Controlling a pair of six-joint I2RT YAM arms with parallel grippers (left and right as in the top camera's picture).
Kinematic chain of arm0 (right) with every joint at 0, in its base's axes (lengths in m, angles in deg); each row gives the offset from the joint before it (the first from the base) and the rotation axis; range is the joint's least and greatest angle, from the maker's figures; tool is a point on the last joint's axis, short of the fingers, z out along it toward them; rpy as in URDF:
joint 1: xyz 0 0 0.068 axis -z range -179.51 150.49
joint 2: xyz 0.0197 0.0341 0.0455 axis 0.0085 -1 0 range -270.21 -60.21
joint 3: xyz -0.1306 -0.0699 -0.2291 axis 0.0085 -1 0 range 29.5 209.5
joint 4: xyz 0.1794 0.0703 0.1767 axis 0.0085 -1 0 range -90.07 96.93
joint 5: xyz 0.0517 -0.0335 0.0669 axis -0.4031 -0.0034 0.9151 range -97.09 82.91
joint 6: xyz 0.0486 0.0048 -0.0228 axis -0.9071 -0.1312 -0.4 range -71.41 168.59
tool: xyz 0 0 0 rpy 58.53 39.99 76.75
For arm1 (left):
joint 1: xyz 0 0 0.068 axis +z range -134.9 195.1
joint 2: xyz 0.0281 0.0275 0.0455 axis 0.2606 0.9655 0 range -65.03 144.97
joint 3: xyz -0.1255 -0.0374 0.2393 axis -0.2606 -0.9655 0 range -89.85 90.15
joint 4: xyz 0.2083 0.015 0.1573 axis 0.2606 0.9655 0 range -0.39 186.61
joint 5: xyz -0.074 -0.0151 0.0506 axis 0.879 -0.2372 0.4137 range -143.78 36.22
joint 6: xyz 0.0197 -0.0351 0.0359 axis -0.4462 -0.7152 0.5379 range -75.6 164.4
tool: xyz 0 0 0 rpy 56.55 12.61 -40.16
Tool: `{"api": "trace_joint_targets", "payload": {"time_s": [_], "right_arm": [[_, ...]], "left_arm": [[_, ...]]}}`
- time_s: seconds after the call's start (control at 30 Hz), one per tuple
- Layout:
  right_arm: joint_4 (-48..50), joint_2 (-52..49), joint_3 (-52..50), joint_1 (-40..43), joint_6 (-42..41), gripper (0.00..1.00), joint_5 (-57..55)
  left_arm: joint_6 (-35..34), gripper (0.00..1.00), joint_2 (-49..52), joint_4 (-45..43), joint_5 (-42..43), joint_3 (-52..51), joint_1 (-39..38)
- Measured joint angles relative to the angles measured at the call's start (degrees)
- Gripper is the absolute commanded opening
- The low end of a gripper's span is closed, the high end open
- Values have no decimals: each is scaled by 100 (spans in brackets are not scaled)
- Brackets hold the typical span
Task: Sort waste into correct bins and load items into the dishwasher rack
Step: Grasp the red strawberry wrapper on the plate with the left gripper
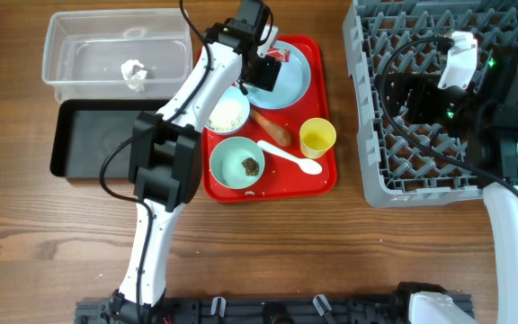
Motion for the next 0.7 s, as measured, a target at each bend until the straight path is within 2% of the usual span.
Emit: {"api": "trace_joint_targets", "payload": {"time_s": [0.07,0.2,0.23,0.3,0.33,0.37,0.4,0.7], "right_arm": [[-11,0,0,0,0,100,0],[-87,0,0,0,0,100,-33],[-87,0,0,0,0,100,-44],[-87,0,0,0,0,100,-52],[-87,0,0,0,0,100,-63],[-87,0,0,0,0,100,-63],[-87,0,0,0,0,100,-63],[-87,0,0,0,0,100,-63]], "left_arm": [[26,71,94,9,0,0,0],[48,60,313,7,0,0,0],[74,52,315,4,-7,0,0],[122,29,315,-15,-22,0,0],[122,23,315,-15,-22,0,0],[98,9,315,-17,-20,0,0],[153,4,315,-15,-22,0,0],[-22,4,260,13,-17,238,15]]}}
